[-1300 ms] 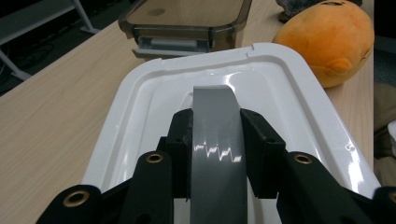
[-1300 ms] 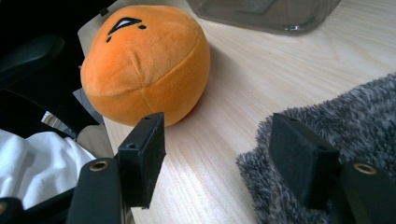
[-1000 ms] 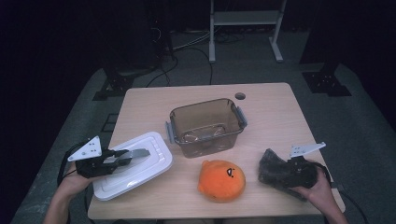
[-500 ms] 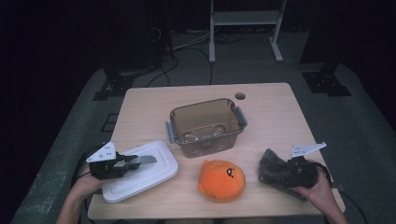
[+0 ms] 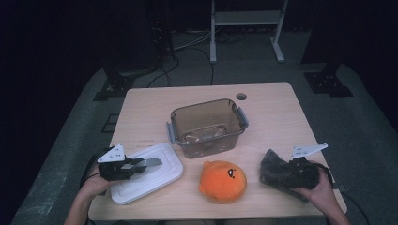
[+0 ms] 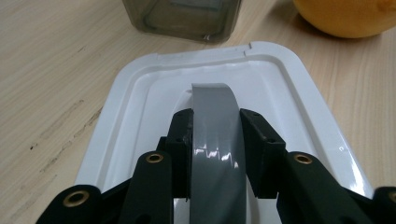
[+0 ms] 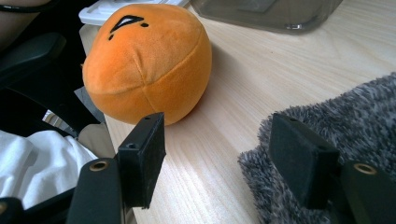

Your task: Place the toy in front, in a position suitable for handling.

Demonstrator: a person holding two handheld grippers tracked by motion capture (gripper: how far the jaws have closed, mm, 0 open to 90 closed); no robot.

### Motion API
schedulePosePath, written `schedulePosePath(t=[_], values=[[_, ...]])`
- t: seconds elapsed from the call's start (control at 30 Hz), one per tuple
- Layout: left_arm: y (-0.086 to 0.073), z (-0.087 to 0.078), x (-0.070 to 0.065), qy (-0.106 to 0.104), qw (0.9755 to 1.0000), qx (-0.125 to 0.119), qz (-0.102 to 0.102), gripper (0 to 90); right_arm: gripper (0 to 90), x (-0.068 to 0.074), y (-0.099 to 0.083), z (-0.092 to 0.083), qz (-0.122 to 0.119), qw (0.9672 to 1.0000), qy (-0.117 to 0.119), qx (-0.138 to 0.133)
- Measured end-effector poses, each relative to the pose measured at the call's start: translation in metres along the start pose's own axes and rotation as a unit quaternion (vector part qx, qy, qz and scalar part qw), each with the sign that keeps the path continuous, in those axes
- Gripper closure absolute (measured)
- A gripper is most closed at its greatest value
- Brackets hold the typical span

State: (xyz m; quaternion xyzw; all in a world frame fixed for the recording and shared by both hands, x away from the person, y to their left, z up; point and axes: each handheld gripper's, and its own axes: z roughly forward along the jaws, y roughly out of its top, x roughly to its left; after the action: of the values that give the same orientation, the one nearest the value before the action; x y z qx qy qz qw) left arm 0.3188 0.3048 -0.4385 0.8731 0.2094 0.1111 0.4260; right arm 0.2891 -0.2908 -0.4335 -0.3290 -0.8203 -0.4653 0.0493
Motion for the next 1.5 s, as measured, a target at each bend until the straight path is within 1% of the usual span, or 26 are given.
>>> schedulePosePath(t=[0.07,0.17,0.23,0.33,0.37,0.4,0.47,0.7,0.87,0.93,1.13,1.27,1.3,1.33,1.37,1.47,1.5], values=[[-0.001,0.0,0.0,0.0,1.0,0.003,0.002,66.2,35.1,0.0,0.0,0.0,0.0,1.0,0.0,0.0],[-0.003,0.002,0.0,0.0,1.0,0.006,0.0,66.1,35.1,0.0,0.0,0.0,0.0,1.0,0.0,0.001],[-0.004,0.004,0.0,-0.002,0.9999,0.013,-0.003,66.1,35.1,0.0,0.0,0.001,0.001,1.0,0.0,0.002],[-0.005,0.005,0.0,-0.002,0.9999,0.015,-0.004,66.1,35.2,0.0,0.0,0.001,0.0,1.0,0.0,0.001],[-0.006,0.005,-0.001,-0.003,0.9999,0.013,-0.006,66.0,35.2,0.0,0.0,0.001,0.0,1.0,0.0,0.001],[-0.006,0.005,0.0,-0.004,0.9999,0.006,-0.009,65.6,35.1,0.0,0.0,0.001,0.001,1.0,0.0,0.002],[-0.005,0.003,0.0,-0.003,0.9999,0.002,-0.011,64.8,35.2,0.0,0.0,0.001,0.002,1.0,0.001,0.003],[-0.001,0.0,-0.002,-0.003,0.9999,-0.004,-0.01,62.1,35.1,0.0,0.0,0.001,0.002,1.0,0.001,0.003],[0.005,-0.003,-0.007,-0.003,0.9999,-0.011,-0.001,59.5,35.1,0.0,-0.001,0.001,0.002,1.0,0.001,0.004],[0.008,-0.005,-0.008,0.001,0.9999,-0.016,0.002,57.9,35.1,0.0,-0.001,0.002,0.001,1.0,0.002,0.004],[0.018,-0.007,-0.014,-0.005,0.9996,-0.026,0.012,54.0,35.1,0.0,-0.001,0.002,0.001,1.0,0.002,0.005],[0.028,-0.005,-0.022,-0.019,0.9992,-0.024,0.026,51.9,35.1,0.0,-0.001,0.002,0.002,1.0,0.002,0.006],[0.03,-0.004,-0.024,-0.023,0.999,-0.028,0.026,51.9,35.1,0.0,-0.001,0.002,0.002,1.0,0.002,0.006],[0.035,-0.003,-0.027,-0.029,0.9986,-0.031,0.031,51.0,35.1,0.0,-0.001,0.002,0.001,1.0,0.003,0.005],[0.035,-0.003,-0.027,-0.029,0.9986,-0.031,0.031,50.8,35.1,0.0,-0.001,0.002,0.001,1.0,0.003,0.005],[0.044,-0.001,-0.033,-0.039,0.9976,-0.039,0.041,48.9,35.1,0.0,-0.002,0.003,0.0,1.0,0.002,0.008],[0.048,0.001,-0.037,-0.044,0.9971,-0.042,0.046,48.1,35.1,0.0,-0.002,0.003,0.001,1.0,0.002,0.009]])
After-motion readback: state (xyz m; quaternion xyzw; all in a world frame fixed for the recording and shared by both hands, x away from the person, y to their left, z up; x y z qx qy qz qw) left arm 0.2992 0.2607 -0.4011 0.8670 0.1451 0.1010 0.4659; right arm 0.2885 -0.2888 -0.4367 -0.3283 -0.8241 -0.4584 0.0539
